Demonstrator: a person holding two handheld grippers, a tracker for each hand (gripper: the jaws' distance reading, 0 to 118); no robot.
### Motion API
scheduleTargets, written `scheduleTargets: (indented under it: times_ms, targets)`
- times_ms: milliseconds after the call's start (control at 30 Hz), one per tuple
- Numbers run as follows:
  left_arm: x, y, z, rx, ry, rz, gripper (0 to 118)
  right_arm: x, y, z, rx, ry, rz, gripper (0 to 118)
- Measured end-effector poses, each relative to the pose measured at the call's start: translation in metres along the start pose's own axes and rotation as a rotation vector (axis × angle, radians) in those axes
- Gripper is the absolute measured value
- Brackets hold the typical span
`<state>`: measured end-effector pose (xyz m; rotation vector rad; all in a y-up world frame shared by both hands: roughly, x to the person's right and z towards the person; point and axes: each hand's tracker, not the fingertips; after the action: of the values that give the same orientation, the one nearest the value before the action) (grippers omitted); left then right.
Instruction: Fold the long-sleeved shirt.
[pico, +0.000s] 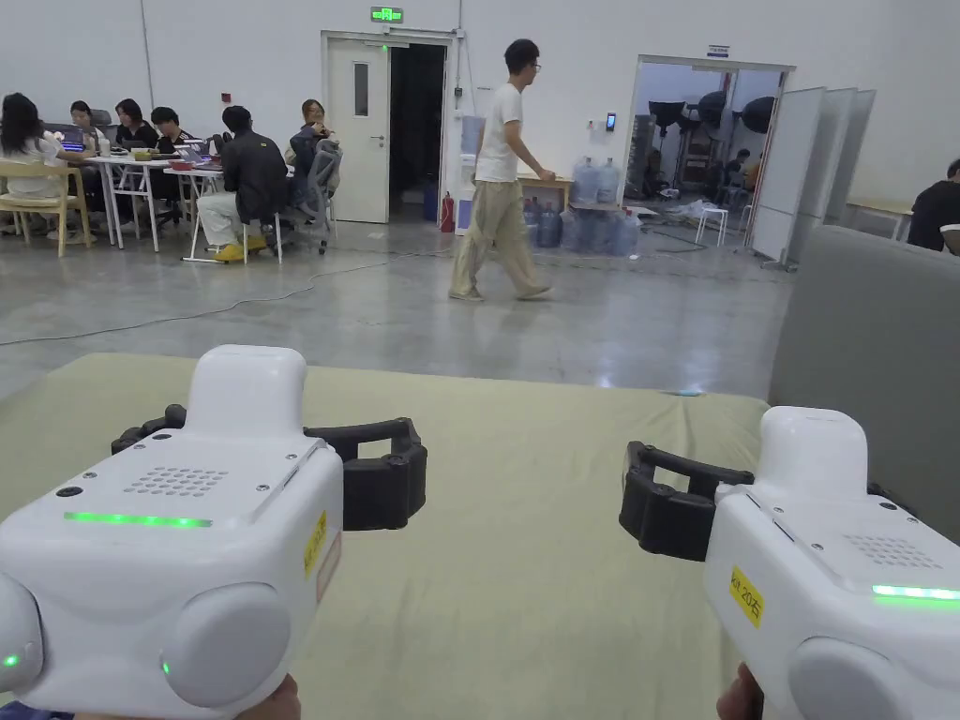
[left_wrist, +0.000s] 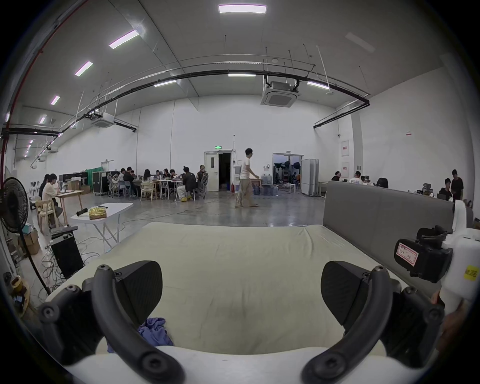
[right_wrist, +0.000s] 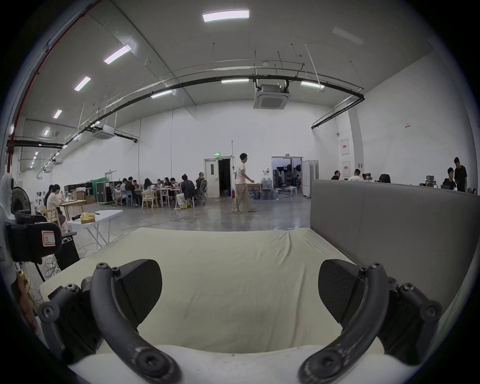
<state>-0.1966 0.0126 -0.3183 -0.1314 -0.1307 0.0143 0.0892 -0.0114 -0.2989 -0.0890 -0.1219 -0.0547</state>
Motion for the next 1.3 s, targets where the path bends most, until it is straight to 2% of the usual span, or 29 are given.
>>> scheduleTargets:
  times_ms: [500, 533, 567, 600, 633, 667, 700, 733, 767, 833, 933, 1000, 1033, 1067, 1167, 1300]
  targets:
    - [0.001, 0.000, 0.005, 0.045, 0.006, -0.017, 116, 0.001, 0.002, -0.002, 0.005, -0.032, -0.030, 118]
    - [0.002, 0.000, 0.005, 0.050, 0.012, -0.021, 116, 0.001, 0.001, -0.002, 0.004, -0.031, -0.031, 116]
    - [0.003, -0.001, 0.006, 0.058, 0.020, -0.027, 113, 0.001, 0.001, -0.002, 0.006, -0.030, -0.032, 99]
    - [0.003, -0.001, 0.008, 0.060, 0.025, -0.028, 96, -0.001, -0.001, 0.001, 0.019, -0.035, -0.023, 51]
    - [0.003, -0.002, 0.010, 0.060, 0.027, -0.029, 44, -0.003, -0.002, 0.003, 0.047, -0.040, 0.001, 0]
    - [0.003, -0.003, 0.014, 0.085, 0.020, -0.018, 0, -0.006, -0.002, 0.002, 0.049, -0.075, 0.047, 0]
    - [0.003, -0.004, 0.013, 0.080, 0.020, -0.014, 0, -0.007, -0.002, 0.001, 0.018, -0.121, 0.057, 0]
    - [0.001, -0.006, 0.010, 0.083, 0.072, 0.013, 0, -0.008, 0.000, 0.002, 0.026, -0.096, 0.045, 0]
    - [0.004, -0.010, 0.010, 0.053, -0.016, 0.023, 0, -0.006, -0.001, 0.004, 0.006, -0.014, 0.039, 0]
    - [0.003, -0.013, 0.004, -0.009, -0.106, 0.036, 0, -0.009, -0.001, 0.008, 0.008, -0.022, 0.033, 0]
    - [-0.005, -0.017, 0.004, -0.037, -0.091, 0.044, 0, -0.020, -0.005, 0.006, 0.013, -0.007, 0.086, 0]
    - [-0.022, -0.019, 0.015, -0.053, -0.085, 0.025, 0, -0.042, -0.004, 0.001, 0.004, 0.013, 0.096, 0]
    - [-0.033, -0.020, 0.023, -0.056, -0.080, 0.019, 0, -0.054, -0.011, -0.004, -0.008, 0.045, 0.094, 0]
    - [-0.048, -0.021, 0.033, -0.064, -0.066, 0.012, 0, -0.074, -0.014, -0.009, -0.031, 0.127, 0.089, 0]
    - [-0.098, -0.028, 0.071, -0.061, 0.149, -0.004, 0, -0.147, -0.024, -0.022, -0.184, 0.461, 0.042, 0]
    - [-0.178, -0.033, 0.117, -0.112, 0.337, 0.054, 0, -0.244, -0.046, -0.003, -0.244, 0.779, 0.035, 0]
